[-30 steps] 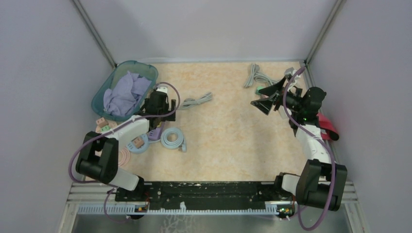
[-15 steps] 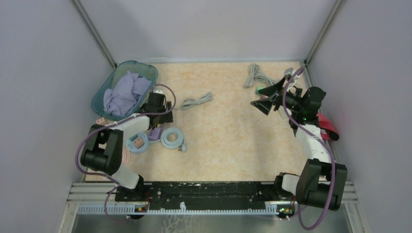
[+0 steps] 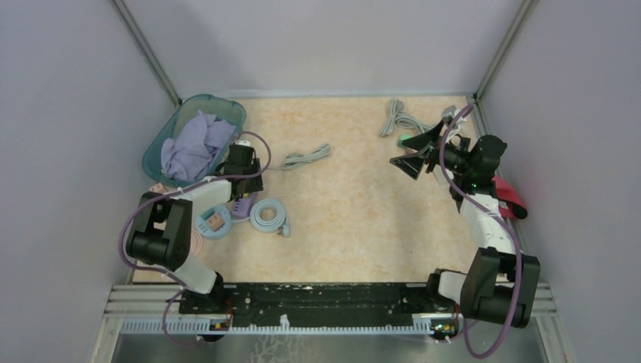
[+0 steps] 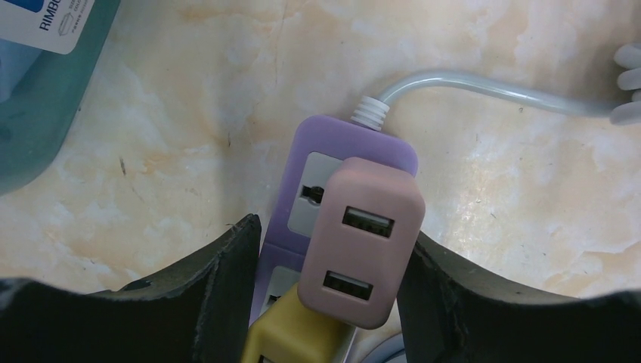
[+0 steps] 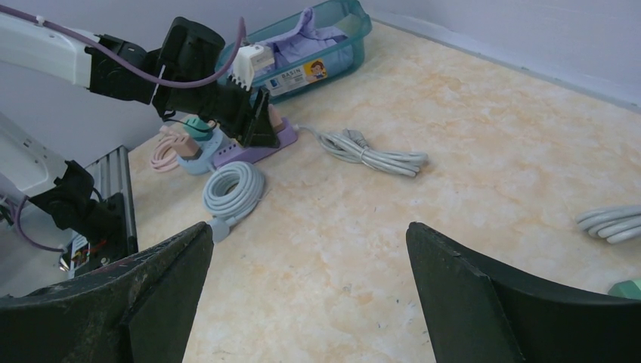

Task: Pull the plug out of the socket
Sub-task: Move the socket to the center of the board.

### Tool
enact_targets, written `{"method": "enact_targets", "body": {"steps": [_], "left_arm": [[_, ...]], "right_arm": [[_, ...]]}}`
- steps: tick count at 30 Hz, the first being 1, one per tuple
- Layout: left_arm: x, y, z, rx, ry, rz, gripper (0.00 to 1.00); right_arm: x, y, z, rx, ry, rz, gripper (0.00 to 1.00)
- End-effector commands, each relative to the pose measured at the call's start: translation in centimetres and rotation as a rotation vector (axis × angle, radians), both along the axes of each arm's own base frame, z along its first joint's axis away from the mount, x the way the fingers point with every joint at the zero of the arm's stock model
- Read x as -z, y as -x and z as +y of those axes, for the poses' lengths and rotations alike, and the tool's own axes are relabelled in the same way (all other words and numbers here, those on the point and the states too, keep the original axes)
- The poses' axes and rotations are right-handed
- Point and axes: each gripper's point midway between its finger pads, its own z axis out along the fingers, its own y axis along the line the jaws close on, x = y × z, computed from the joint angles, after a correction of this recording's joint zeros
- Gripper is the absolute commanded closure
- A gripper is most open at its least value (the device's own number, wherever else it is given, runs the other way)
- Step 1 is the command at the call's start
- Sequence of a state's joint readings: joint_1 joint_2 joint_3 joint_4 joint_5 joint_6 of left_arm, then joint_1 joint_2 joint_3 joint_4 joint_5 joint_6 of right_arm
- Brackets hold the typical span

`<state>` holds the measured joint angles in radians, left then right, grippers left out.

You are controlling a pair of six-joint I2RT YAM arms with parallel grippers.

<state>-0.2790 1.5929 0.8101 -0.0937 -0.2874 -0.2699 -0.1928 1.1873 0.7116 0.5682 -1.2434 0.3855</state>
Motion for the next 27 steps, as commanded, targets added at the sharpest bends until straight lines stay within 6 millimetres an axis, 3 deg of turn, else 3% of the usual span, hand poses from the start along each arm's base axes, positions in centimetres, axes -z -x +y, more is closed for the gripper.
{"method": "enact_targets", "body": {"steps": [1, 4, 10, 14, 20, 27], "left_arm": [[0.8, 0.4, -1.3, 0.057, 0.056, 0.042, 0.75], [-0.5, -0.4, -2.6, 0.104, 0.107, -0.001, 0.9], [-4.0, -2.5, -5.9, 0.212, 0.23, -0.121, 0.94], [-5.4, -3.5, -8.9, 0.302, 0.304, -0.142, 0.96], [-5.8, -3.0, -15.7, 0.455, 0.377, -0.133, 0.98], [-5.9, -0.1, -24.5, 0.651, 0.401, -0.125, 0.98]], "right_arm": [[-0.7, 0.2, 0.1, -0.019, 0.02, -0.06, 0.01], [-0.7, 0.1, 0.1, -0.018, 0.02, -0.059, 0.01], [-0.7, 0.2, 0.2, -0.018, 0.021, -0.06, 0.01], [-0.8, 0.2, 0.2, -0.019, 0.022, -0.064, 0.01], [-0.7, 0.2, 0.2, -0.021, 0.024, -0.064, 0.01], [-0.6, 0.2, 0.2, -0.024, 0.026, -0.063, 0.01]]}}
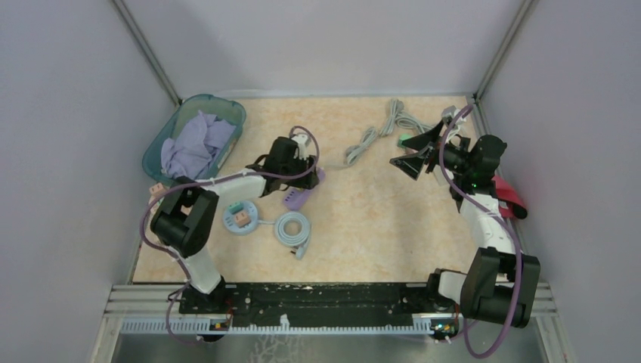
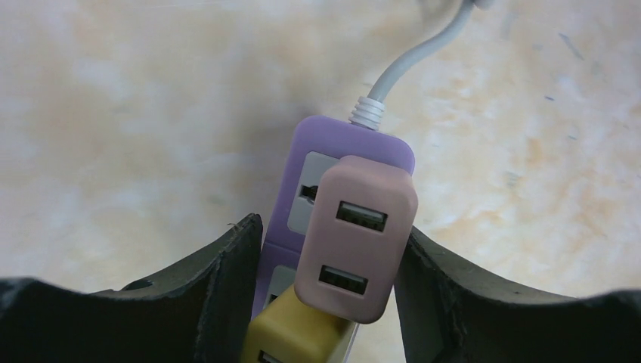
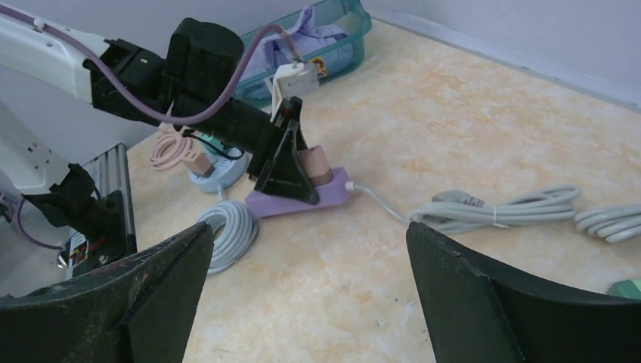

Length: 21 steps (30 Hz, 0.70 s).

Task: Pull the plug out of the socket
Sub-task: Move the socket to the center of the board.

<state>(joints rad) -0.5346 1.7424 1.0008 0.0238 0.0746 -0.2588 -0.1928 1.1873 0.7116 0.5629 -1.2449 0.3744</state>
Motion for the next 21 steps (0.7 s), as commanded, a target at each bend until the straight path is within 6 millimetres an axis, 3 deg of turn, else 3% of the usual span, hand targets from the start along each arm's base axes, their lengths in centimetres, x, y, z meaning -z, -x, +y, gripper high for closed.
{"method": "enact_targets", "body": {"steps": [1, 5, 9, 21], "left_arm": [[-3.4, 1.3, -7.4, 0.16, 0.126, -0.073, 0.99], [-3.8, 4.0, -10.5, 0.26, 0.14, -0.093, 0.99], [-4.1, 7.0, -12.3, 0.343, 0.154, -0.11, 0.99], [-3.9, 14.0, -14.9, 0.509, 0.178, -0.168, 0.99]], "right_arm": [[-0.7, 0.2, 0.2, -0.022, 0.022, -0.059, 0.01], [-0.7, 0.2, 0.2, -0.023, 0.023, -0.058, 0.01], [-0.6, 0.2, 0.2, -0.023, 0.024, -0.058, 0.01], [-0.4, 0.1, 0.1, -0.022, 0.024, -0.052, 0.01]]}}
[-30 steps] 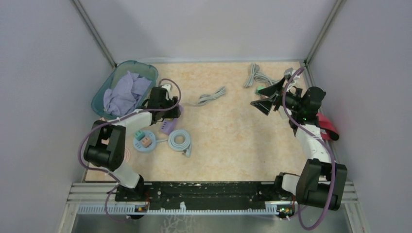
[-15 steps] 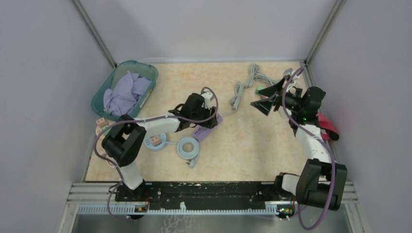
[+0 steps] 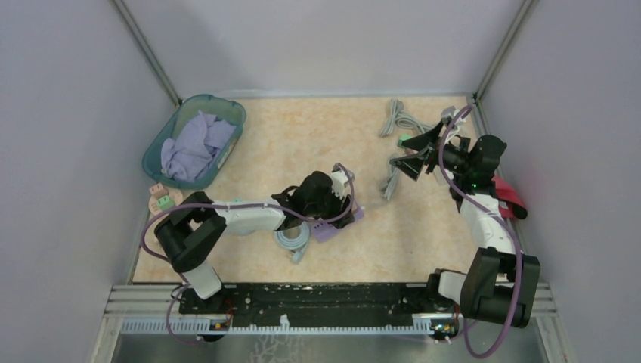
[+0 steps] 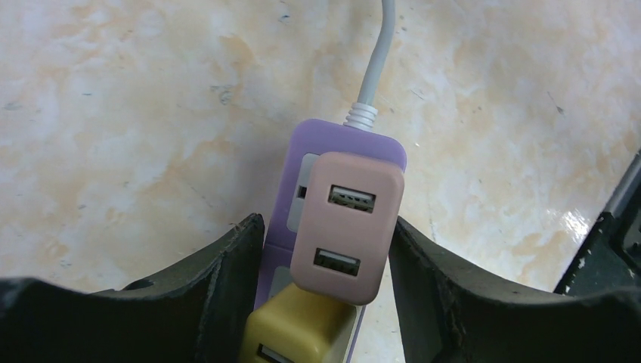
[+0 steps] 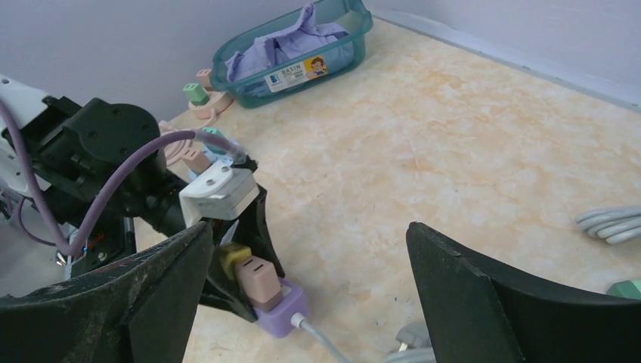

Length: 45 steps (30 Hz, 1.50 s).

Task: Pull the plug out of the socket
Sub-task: Move the socket to the center of the board.

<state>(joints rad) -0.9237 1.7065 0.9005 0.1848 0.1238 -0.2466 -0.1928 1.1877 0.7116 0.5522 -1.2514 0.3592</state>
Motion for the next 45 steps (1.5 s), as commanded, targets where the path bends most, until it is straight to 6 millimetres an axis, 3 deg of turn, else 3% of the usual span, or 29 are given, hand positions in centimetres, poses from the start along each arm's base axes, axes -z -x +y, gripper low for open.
{"method": "enact_targets", "body": {"steps": [1, 18, 24, 30, 36, 37, 45], "left_arm": [[-3.4, 1.6, -2.5, 0.093, 0.11, -0.093, 0.99], [1.9, 5.0, -2.9, 0.21, -0.07, -0.143, 0.96], [2.4, 5.0, -3.8, 0.222, -0.087, -0.15, 0.67], [0.6, 4.9, -3.6, 0.21, -0.056, -0.199, 0.33], [-2.3, 4.9, -3.3, 0.216, 0.007, -0.262, 0.17], [-2.6, 5.0, -3.3, 0.217, 0.017, -0.268, 0.02], [-6.3, 5.4, -2.4, 0.216, 0.102, -0.358, 0.0]], "right_arm": [[-0.5, 0.0, 0.1, -0.016, 0.019, -0.05, 0.01], [-0.2, -0.1, 0.0, -0.014, 0.024, -0.045, 0.01], [-0.2, -0.2, 0.0, -0.014, 0.026, -0.046, 0.01], [-0.1, -0.2, 0.0, -0.015, 0.031, -0.045, 0.01], [0.0, -0.2, 0.0, -0.015, 0.035, -0.043, 0.01], [0.0, -0.2, 0.0, -0.015, 0.035, -0.043, 0.01], [0.1, -0.3, 0.0, -0.016, 0.043, -0.047, 0.01]]}}
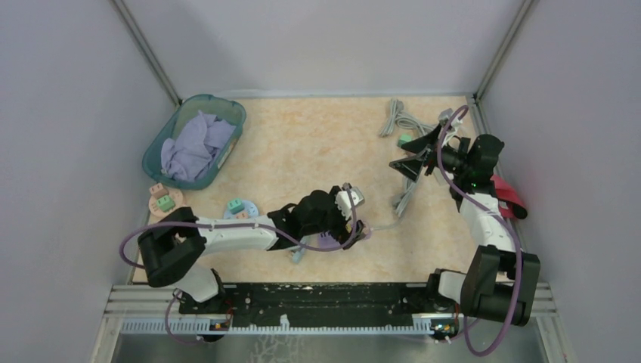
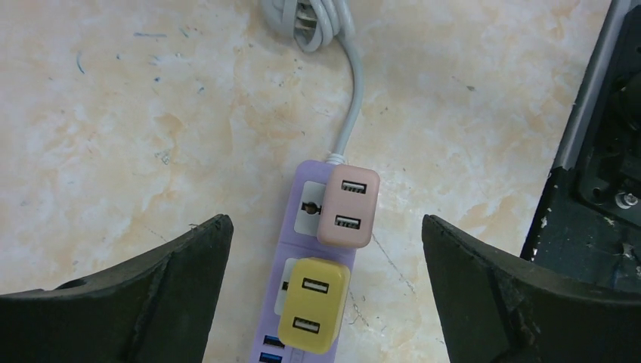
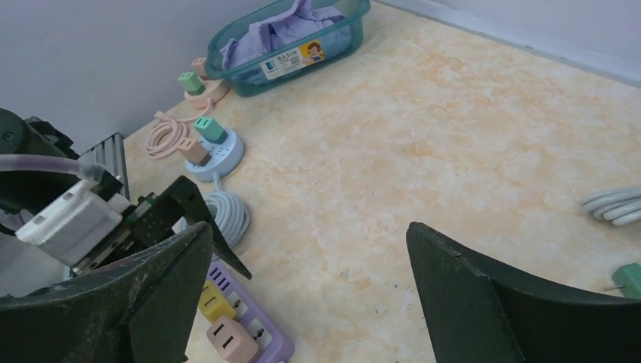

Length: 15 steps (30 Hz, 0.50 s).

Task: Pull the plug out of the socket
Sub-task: Move the socket to the center of the board.

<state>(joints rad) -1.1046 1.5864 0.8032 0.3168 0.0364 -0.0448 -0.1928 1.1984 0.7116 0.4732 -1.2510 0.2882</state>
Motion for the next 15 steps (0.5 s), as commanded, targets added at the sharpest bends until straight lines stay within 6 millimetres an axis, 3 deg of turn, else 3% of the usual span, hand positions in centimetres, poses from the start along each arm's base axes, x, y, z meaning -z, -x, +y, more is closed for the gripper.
{"method": "enact_targets", "body": {"steps": [1, 15], "left_arm": [[-3.7, 0.2, 0.5, 0.013, 0.098, -0.094, 0.0], [-6.2, -0.6, 6.7, -0.132, 0.208, -0.234, 0.0]], "right_arm": [[-1.2, -0.1, 0.1, -0.017, 0.026, -0.073, 0.01], [-0.8, -0.2, 0.0, -0.013, 0.039, -0.083, 0.01]]}}
